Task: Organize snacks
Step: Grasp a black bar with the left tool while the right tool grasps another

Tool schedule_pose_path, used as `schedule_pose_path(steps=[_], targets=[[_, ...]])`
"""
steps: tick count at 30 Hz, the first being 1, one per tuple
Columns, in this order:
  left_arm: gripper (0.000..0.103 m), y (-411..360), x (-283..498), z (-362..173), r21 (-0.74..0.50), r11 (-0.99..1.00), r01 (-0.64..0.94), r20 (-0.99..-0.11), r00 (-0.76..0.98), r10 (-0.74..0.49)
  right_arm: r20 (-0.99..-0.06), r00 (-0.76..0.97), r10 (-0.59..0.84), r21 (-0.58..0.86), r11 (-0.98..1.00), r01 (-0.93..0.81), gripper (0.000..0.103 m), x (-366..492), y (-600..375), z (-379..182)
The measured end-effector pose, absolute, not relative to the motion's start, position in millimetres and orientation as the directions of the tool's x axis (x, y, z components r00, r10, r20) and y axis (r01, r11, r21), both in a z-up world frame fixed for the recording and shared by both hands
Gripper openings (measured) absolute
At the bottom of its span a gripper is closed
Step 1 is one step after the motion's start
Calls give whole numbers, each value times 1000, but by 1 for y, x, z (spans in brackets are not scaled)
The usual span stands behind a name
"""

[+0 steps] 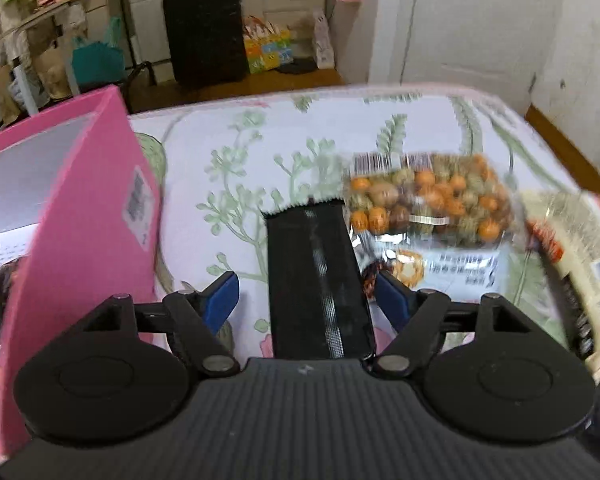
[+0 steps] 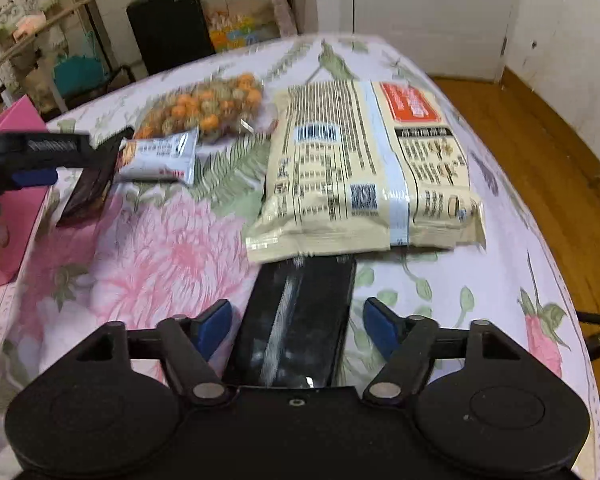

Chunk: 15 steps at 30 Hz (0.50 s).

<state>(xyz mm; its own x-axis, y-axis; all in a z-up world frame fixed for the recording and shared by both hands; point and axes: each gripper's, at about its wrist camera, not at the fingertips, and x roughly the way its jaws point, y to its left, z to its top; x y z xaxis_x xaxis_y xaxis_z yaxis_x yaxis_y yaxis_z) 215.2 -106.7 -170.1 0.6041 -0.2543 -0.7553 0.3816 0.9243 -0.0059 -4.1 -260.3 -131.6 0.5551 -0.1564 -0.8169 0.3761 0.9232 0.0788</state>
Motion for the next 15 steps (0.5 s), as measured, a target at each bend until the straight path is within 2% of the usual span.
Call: schedule_pose_path(steps=[2, 5, 6, 7, 9, 13, 15], targets=[[77, -110, 217, -177, 3, 916, 401, -773, 581, -252, -809, 562, -176, 59, 925, 374, 78, 2, -261, -132], [76, -108, 211, -182, 16, 911, 411, -776, 580, -248, -808, 558, -188, 38, 929, 368, 61, 5, -257, -127], [69, -108, 209, -181, 25, 909, 416, -777, 580, -244, -811, 554, -189, 32, 931, 365, 58, 6, -255, -126], [56, -109, 206, -180, 26, 906, 422, -779, 577, -246, -815, 547, -191, 23, 933, 360, 58, 7, -253, -125], [50, -109, 203, -178, 16, 900, 436, -787, 561, -258, -828, 534, -174, 24, 939, 344, 57, 7, -250, -122], [48, -96, 201, -171, -102, 918, 382, -796, 522, -306, -837, 542, -81, 92, 954, 285, 57, 4, -244, -115], [48, -99, 199, -169, -61, 925, 376, -803, 531, -269, -836, 547, -44, 86, 974, 209, 57, 7, -233, -114]])
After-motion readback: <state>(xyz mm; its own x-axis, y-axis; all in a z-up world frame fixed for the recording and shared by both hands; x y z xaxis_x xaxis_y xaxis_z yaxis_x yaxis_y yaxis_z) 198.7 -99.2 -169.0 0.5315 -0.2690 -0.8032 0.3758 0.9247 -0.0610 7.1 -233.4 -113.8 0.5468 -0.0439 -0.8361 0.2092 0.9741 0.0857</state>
